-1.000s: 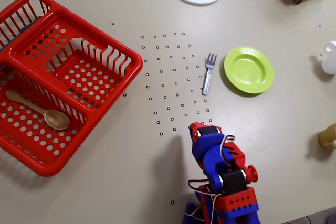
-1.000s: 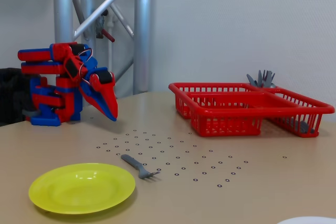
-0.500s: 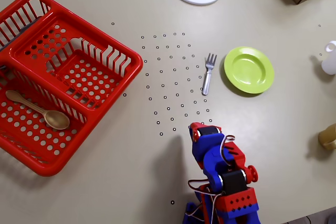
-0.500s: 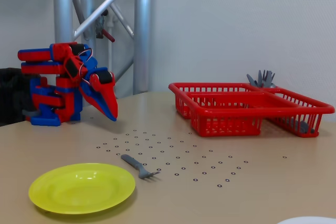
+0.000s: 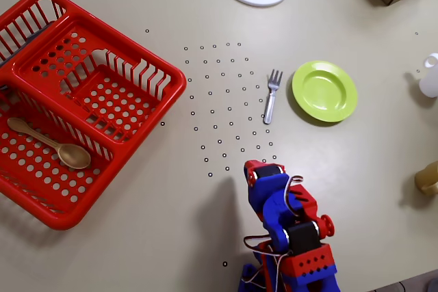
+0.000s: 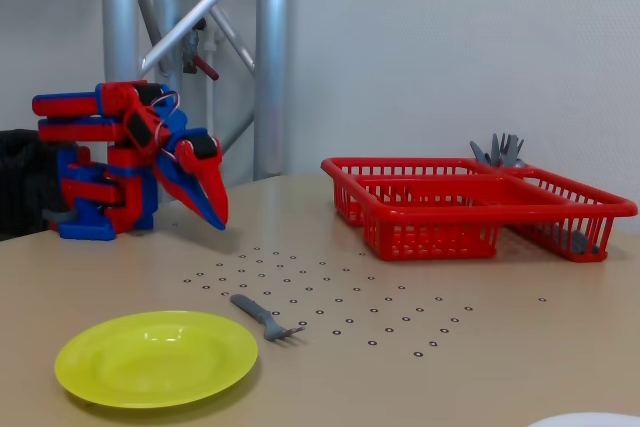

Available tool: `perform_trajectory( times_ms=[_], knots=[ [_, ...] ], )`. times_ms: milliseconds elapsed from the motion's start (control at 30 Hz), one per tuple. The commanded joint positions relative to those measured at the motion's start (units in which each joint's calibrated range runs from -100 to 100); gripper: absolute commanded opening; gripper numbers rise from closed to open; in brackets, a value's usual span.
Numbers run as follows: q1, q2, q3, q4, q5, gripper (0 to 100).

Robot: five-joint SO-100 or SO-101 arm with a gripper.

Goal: Push the fork on the left side of the plate

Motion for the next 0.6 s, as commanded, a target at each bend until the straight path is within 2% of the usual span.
perform_trajectory(
  times_ms=[0,133,233,467,567],
  knots=[
    [-0.11,5.7,-0.64,-6.02,-0.34,0],
    [0.75,21.5,-10.52,-11.81,-0.93,0],
    [1.18,34.52,-22.3,-12.13,-2.1,0],
    [3.05,65.46,-55.4,-6.5,-3.86,0],
    [3.69,76.62,-67.36,-5.78,-6.74,0]
  ],
)
